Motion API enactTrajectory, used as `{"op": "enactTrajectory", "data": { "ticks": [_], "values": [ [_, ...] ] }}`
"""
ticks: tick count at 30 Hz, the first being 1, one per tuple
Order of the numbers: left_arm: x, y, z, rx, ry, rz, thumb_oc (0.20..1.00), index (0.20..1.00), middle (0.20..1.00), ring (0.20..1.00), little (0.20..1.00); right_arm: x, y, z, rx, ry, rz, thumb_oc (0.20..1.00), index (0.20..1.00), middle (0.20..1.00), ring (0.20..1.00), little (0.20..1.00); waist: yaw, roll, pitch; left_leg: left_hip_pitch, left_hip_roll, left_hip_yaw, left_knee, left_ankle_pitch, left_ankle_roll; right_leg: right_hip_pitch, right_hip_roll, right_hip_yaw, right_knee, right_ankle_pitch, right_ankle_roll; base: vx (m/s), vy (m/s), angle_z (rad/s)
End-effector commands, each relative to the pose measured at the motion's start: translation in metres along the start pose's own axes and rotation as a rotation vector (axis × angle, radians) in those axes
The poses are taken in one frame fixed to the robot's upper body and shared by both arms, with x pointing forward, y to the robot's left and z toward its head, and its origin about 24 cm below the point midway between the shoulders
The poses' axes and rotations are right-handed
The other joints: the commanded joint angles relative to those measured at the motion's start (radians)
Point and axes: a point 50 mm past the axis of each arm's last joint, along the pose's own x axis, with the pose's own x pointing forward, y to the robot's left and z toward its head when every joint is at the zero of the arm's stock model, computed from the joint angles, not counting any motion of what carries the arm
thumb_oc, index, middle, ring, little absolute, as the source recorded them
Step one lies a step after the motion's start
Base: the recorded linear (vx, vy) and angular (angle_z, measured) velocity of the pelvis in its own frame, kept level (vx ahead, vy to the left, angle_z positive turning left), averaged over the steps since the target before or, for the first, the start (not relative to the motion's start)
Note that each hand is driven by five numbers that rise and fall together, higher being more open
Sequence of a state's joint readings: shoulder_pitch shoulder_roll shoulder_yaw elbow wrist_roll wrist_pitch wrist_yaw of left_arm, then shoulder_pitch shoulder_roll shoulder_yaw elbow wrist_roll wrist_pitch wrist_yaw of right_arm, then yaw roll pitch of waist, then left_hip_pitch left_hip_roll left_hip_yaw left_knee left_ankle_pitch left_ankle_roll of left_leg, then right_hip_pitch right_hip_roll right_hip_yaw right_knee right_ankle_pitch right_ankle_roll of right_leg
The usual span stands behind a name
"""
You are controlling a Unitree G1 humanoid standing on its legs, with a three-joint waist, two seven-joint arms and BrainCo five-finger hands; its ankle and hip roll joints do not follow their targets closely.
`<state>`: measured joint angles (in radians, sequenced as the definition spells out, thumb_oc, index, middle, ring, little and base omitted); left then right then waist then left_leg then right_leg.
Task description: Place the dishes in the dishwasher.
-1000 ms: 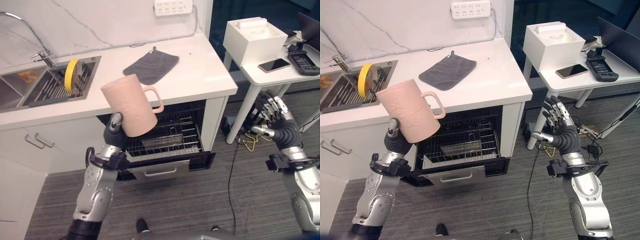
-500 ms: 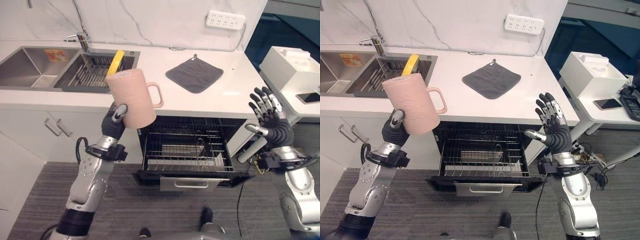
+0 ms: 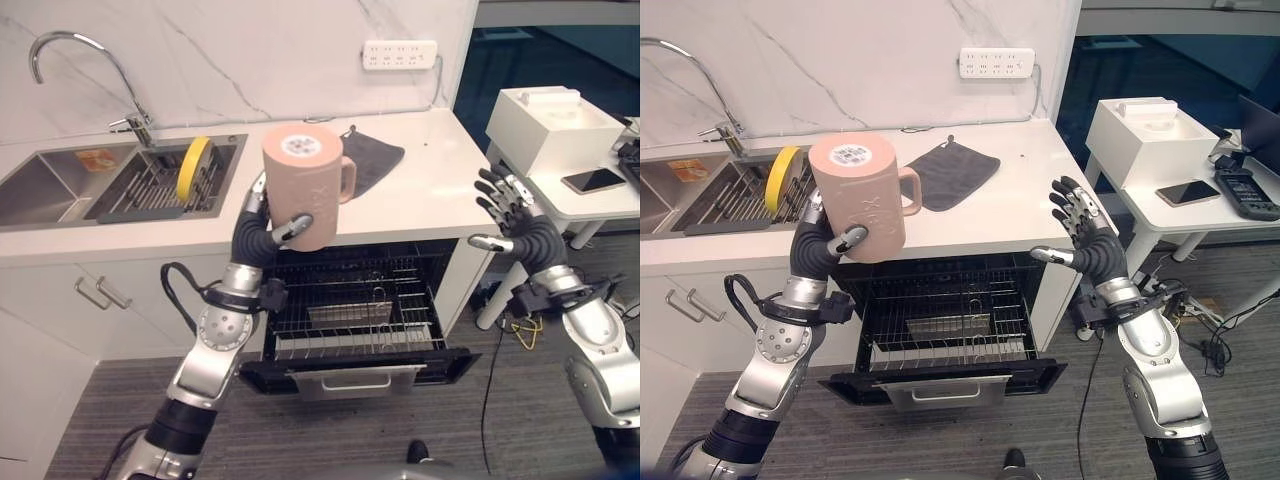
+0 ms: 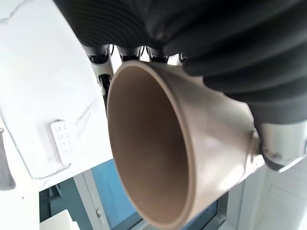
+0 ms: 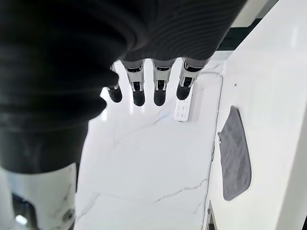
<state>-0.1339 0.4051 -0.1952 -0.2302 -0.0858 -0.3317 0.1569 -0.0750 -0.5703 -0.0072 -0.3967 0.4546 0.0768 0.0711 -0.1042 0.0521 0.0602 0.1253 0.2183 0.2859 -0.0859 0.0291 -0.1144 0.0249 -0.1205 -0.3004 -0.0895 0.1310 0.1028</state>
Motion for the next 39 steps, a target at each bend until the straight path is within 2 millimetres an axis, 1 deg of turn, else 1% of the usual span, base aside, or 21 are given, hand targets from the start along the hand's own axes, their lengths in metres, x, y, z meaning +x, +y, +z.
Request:
{"op": "enactTrajectory", "data": {
  "ticks": [1, 2, 3, 8, 10, 14, 18, 23, 25, 27, 34, 39],
  "values": [
    [0.020, 0.007, 0.018, 0.133, -0.143, -0.057, 0.200, 0.200, 0.200, 0.200, 0.200, 0.018, 0.007, 0.039, -0.030, -0.197, 0.086, 1.000, 1.000, 1.000, 1.000, 1.000, 0.002, -0.054, -0.023, 0.021, 0.021, 0.029, -0.001, -0.013, -0.026, 0.087, -0.046, 0.039, 0.002, -0.107, 0.055, 0.00, 0.000, 0.00],
    [0.021, 0.006, 0.017, 0.136, -0.137, -0.068, 0.200, 0.200, 0.200, 0.200, 0.200, 0.020, 0.009, 0.042, -0.035, -0.210, 0.099, 1.000, 1.000, 1.000, 1.000, 1.000, 0.003, -0.053, -0.025, 0.021, 0.021, 0.030, -0.001, -0.013, -0.026, 0.088, -0.046, 0.040, 0.002, -0.107, 0.056, 0.00, 0.000, 0.00],
    [0.023, 0.002, 0.013, 0.143, -0.117, -0.095, 0.200, 0.200, 0.200, 0.200, 0.200, 0.025, 0.014, 0.050, -0.038, -0.245, 0.126, 1.000, 1.000, 1.000, 1.000, 1.000, 0.003, -0.051, -0.030, 0.023, 0.020, 0.031, -0.001, -0.013, -0.026, 0.089, -0.047, 0.043, 0.002, -0.107, 0.056, 0.00, 0.000, 0.00],
    [0.023, -0.007, 0.002, 0.155, -0.072, -0.135, 0.200, 0.200, 0.200, 0.200, 0.200, 0.031, 0.025, 0.062, -0.046, -0.304, 0.171, 1.000, 1.000, 1.000, 1.000, 1.000, 0.004, -0.049, -0.036, 0.025, 0.017, 0.033, -0.001, -0.018, -0.023, 0.091, -0.050, 0.047, 0.002, -0.108, 0.056, 0.00, 0.000, -0.04],
    [0.023, -0.008, 0.001, 0.157, -0.065, -0.146, 0.200, 0.200, 0.200, 0.200, 0.200, 0.032, 0.026, 0.067, -0.085, -0.338, 0.164, 1.000, 1.000, 1.000, 1.000, 1.000, 0.006, -0.050, -0.038, 0.025, 0.016, 0.033, -0.001, -0.019, -0.022, 0.091, -0.052, 0.047, 0.002, -0.108, 0.057, 0.00, 0.000, 0.00],
    [0.025, -0.011, -0.002, 0.176, -0.050, -0.159, 0.200, 0.200, 0.200, 0.200, 0.200, 0.037, 0.038, 0.080, -0.108, -0.389, 0.235, 1.000, 1.000, 1.000, 1.000, 1.000, 0.009, -0.048, -0.041, 0.026, 0.016, 0.035, -0.001, -0.021, -0.022, 0.090, -0.055, 0.051, 0.002, -0.108, 0.059, 0.00, 0.000, 0.00],
    [0.025, -0.015, -0.008, 0.169, -0.015, -0.198, 0.200, 0.200, 0.200, 0.200, 0.200, 0.041, 0.048, 0.088, -0.131, -0.416, 0.285, 1.000, 1.000, 1.000, 1.000, 1.000, 0.013, -0.050, -0.045, 0.027, 0.016, 0.037, -0.001, -0.021, -0.022, 0.090, -0.056, 0.052, 0.002, -0.108, 0.059, 0.00, 0.000, 0.00],
    [0.026, -0.021, -0.013, 0.167, 0.004, -0.233, 0.200, 0.200, 0.200, 0.200, 0.200, 0.045, 0.056, 0.092, -0.164, -0.423, 0.328, 1.000, 1.000, 1.000, 1.000, 1.000, 0.017, -0.051, -0.048, 0.026, 0.016, 0.039, -0.001, -0.021, -0.022, 0.090, -0.058, 0.053, 0.002, -0.109, 0.060, 0.00, 0.000, 0.00],
    [0.025, -0.022, -0.013, 0.174, 0.006, -0.248, 0.200, 0.200, 0.200, 0.200, 0.200, 0.046, 0.059, 0.092, -0.215, -0.432, 0.332, 1.000, 1.000, 1.000, 1.000, 1.000, 0.018, -0.052, -0.050, 0.026, 0.015, 0.039, -0.001, -0.021, -0.021, 0.091, -0.058, 0.053, 0.002, -0.109, 0.061, 0.00, 0.004, -0.02],
    [0.025, -0.023, -0.013, 0.183, 0.002, -0.257, 0.200, 0.200, 0.200, 0.200, 0.200, 0.046, 0.061, 0.093, -0.235, -0.424, 0.357, 1.000, 1.000, 1.000, 1.000, 1.000, 0.019, -0.052, -0.050, 0.027, 0.015, 0.040, -0.001, -0.022, -0.020, 0.091, -0.058, 0.055, 0.002, -0.110, 0.061, 0.00, 0.000, 0.00],
    [0.029, -0.026, -0.002, 0.191, -0.073, -0.270, 0.200, 0.200, 0.200, 0.200, 0.200, 0.051, 0.061, 0.092, -0.225, -0.402, 0.331, 1.000, 1.000, 1.000, 1.000, 1.000, 0.023, -0.055, -0.048, 0.026, 0.015, 0.039, -0.001, -0.021, -0.020, 0.093, -0.061, 0.050, 0.002, -0.109, 0.063, 0.00, 0.000, 0.00],
    [0.032, -0.026, 0.012, 0.189, -0.152, -0.271, 0.200, 0.200, 0.200, 0.200, 0.200, 0.053, 0.061, 0.092, -0.217, -0.402, 0.313, 1.000, 1.000, 1.000, 1.000, 1.000, 0.027, -0.055, -0.046, 0.026, 0.015, 0.037, -0.001, -0.021, -0.021, 0.095, -0.061, 0.049, 0.002, -0.109, 0.063, 0.00, 0.000, 0.00]
  ]
}}
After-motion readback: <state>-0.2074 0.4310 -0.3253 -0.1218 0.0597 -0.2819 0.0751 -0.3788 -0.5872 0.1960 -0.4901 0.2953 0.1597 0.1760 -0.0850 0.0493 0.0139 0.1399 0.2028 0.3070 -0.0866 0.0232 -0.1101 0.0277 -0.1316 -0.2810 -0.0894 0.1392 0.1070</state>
